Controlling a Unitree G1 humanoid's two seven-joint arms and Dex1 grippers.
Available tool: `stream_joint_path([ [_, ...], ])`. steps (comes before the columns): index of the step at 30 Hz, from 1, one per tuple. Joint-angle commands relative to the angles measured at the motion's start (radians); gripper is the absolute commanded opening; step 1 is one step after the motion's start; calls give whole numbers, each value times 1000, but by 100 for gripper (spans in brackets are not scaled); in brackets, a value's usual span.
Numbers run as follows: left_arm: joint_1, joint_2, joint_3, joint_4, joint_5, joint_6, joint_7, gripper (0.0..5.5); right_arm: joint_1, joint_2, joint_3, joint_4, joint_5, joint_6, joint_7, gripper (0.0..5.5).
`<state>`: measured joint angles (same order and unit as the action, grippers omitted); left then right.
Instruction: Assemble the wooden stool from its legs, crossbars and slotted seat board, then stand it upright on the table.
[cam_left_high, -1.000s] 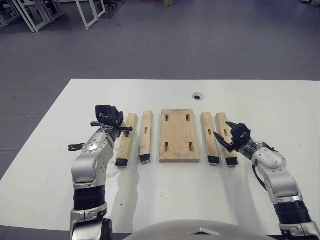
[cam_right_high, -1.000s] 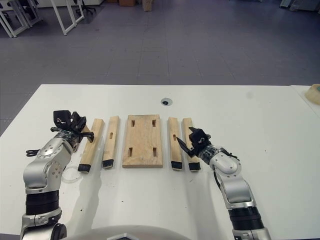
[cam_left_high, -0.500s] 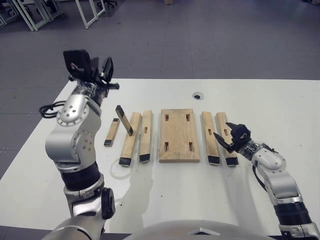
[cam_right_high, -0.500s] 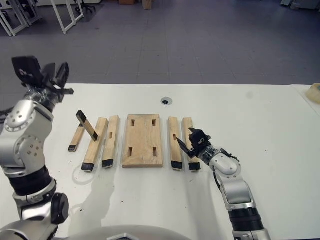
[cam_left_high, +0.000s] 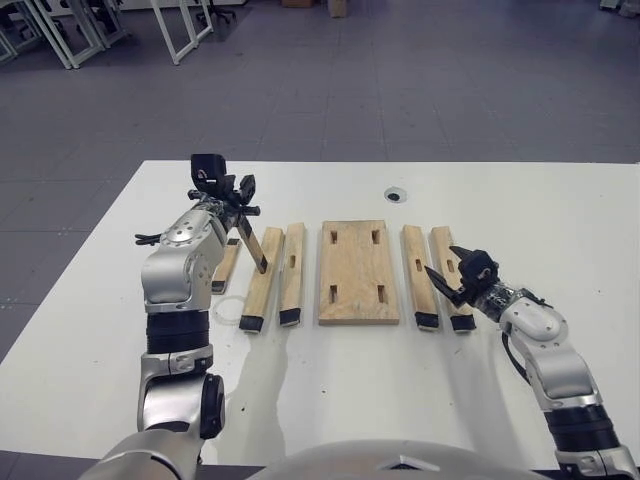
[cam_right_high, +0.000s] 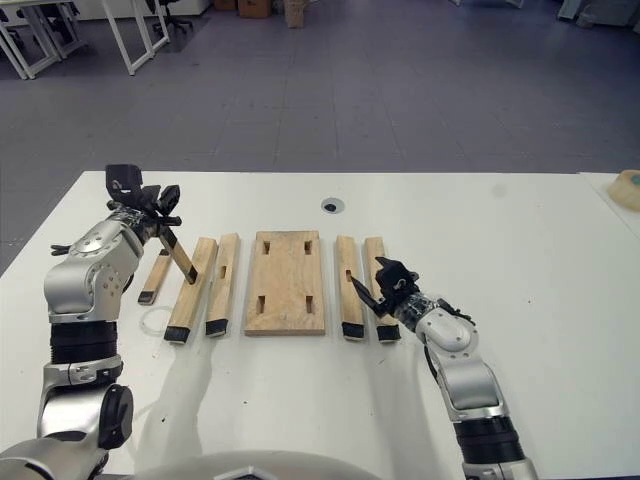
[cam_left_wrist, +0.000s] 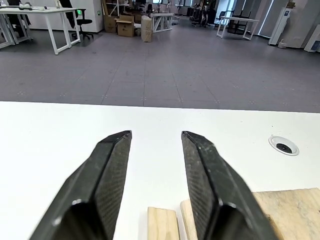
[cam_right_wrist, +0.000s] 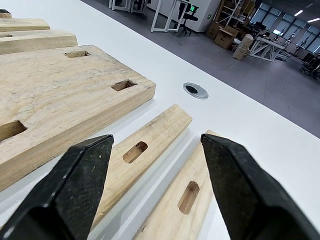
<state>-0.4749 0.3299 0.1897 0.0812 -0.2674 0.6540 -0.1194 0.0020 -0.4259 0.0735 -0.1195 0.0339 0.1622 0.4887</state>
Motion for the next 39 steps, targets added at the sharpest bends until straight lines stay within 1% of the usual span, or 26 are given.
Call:
stream_joint_path([
  [1,-8,2,-4,26,22,-8,5,185,-1,9,12,0,-15,-9,-9,321],
  [5,-94,22,40,-187,6,10,47,185,-3,3,18,6,-26,-13,-13,321],
  [7,-188,17,120,-311,-39,73,118,185,-15,3,20,11,-30,-13,-13,321],
  [9,-257,37,165,-366,-58,108,145,185,-18,11,19,6,-31,-8,-16,321],
  [11,-260,55,204,-425,-63,152,168,185,-19,15,17,21,-46,-8,-29,321],
  [13,-247,78,206,-476,-57,190,172,185,-10,12,9,28,-52,-8,-43,321],
  [16,-83,85,183,-610,-60,98,89,242,3,12,0,24,-50,-4,-55,321],
  [17,30,65,162,-617,-36,-14,45,259,9,14,0,26,-54,-3,-65,321],
  [18,162,47,121,-586,14,-161,2,281,12,16,1,29,-57,-3,-70,321],
  [19,265,15,95,-555,34,-270,-29,295,18,15,3,28,-60,-3,-74,321],
  [20,347,-18,79,-535,44,-333,-40,313,19,15,3,30,-61,-2,-77,321],
  [23,518,-62,23,-533,45,-419,-83,347,14,11,-8,32,-60,4,-81,321],
  [26,650,-93,-16,-487,87,-514,-96,347,13,5,-8,38,-65,4,-79,321],
  [29,789,-100,-82,-406,163,-640,-119,347,-5,1,-11,61,-73,3,-76,321],
  [33,886,-126,-121,-259,206,-735,-111,347,-19,2,-12,81,-78,-3,-71,321],
  [36,907,-139,-129,-211,197,-748,-116,347,-21,0,-8,91,-80,-12,-65,321],
  [39,906,-137,-142,-195,214,-702,-105,347,-21,-3,-10,86,-81,-11,-60,321],
])
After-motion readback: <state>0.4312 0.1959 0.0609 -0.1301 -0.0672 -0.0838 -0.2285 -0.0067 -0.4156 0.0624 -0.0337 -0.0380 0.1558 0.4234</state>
